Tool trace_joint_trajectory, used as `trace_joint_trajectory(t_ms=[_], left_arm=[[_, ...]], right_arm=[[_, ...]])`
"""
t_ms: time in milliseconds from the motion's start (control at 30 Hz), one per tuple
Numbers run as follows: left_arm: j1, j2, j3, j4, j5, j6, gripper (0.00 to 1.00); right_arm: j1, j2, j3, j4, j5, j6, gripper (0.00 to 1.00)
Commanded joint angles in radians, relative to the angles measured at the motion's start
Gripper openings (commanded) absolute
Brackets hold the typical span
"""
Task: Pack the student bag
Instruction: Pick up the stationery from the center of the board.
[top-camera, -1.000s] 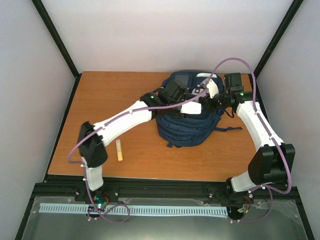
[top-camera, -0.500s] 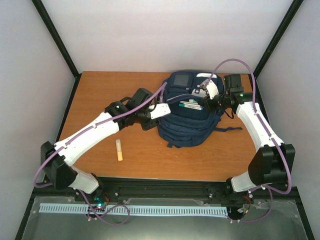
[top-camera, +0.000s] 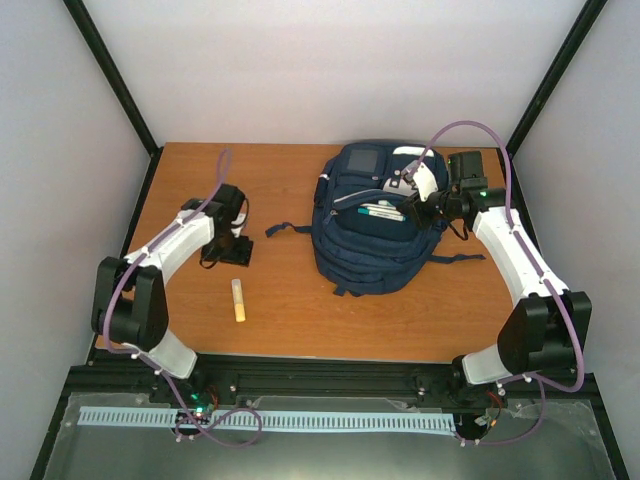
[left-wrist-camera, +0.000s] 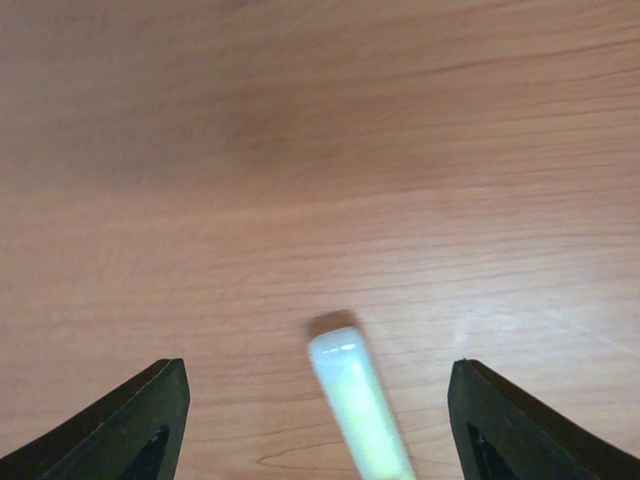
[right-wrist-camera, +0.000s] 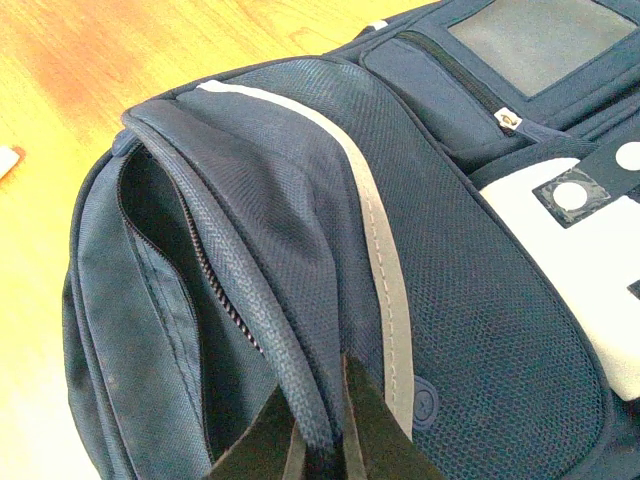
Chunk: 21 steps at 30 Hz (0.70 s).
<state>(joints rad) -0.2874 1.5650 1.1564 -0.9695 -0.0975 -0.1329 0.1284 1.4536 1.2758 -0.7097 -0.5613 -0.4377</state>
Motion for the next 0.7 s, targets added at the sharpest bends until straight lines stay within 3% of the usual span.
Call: trace_joint_trajectory(t_ms=[0, 367, 667], left_arm=[[0.111, 0.037, -0.048, -0.026, 0.067, -0.160, 0.72], [0.129, 0.095, -0.078, -0.042, 0.137, -0.205, 0.70], [0.131, 0.153, -0.079, -0.041, 0.216, -0.187, 0.60]], right_arm=[[-0.003, -0.057, 0.004, 0.038, -0.068, 0.003, 0.03], [-0.003, -0.045, -0.003, 0.043, -0.078, 0.005, 0.03], [-0.003, -0.030, -0.003, 0.044, -0.090, 0.008, 0.03]])
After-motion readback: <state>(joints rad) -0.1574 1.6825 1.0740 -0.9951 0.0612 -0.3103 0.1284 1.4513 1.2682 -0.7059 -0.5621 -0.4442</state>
